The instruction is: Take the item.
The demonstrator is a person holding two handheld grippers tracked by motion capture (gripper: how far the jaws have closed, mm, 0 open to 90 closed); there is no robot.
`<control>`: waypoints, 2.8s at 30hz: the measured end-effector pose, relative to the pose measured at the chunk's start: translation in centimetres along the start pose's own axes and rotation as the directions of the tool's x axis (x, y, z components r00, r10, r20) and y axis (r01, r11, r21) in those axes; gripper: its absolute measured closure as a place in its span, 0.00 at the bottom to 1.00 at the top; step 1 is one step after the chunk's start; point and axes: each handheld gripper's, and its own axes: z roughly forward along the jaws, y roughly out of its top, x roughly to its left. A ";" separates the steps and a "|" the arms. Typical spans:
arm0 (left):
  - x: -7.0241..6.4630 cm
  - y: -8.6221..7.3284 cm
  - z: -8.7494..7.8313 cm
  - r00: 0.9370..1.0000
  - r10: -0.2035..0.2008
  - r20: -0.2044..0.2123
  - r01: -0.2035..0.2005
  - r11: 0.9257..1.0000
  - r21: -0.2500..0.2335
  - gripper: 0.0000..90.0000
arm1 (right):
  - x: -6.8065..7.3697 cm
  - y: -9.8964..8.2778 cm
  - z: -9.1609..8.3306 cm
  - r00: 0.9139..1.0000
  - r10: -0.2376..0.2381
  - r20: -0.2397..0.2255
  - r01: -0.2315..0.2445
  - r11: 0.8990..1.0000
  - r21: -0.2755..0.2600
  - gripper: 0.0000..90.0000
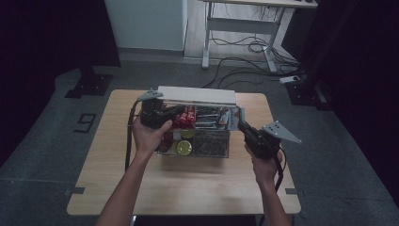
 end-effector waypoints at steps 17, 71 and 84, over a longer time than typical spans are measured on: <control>-0.2 0.0 0.2 1.000 0.002 0.000 -0.002 1.000 0.003 1.00 | -1.6 0.5 -3.2 1.000 -0.001 0.025 0.002 0.999 -0.041 0.97; -0.4 -0.6 0.2 1.000 0.004 0.004 -0.004 1.000 0.012 1.00 | -7.0 -13.7 -1.7 0.985 0.108 0.131 -0.138 0.960 0.244 0.97; -0.4 -0.8 0.3 1.000 0.004 0.005 -0.004 1.000 0.014 1.00 | -8.1 -15.7 -0.9 0.979 0.138 0.149 -0.177 0.937 0.302 0.97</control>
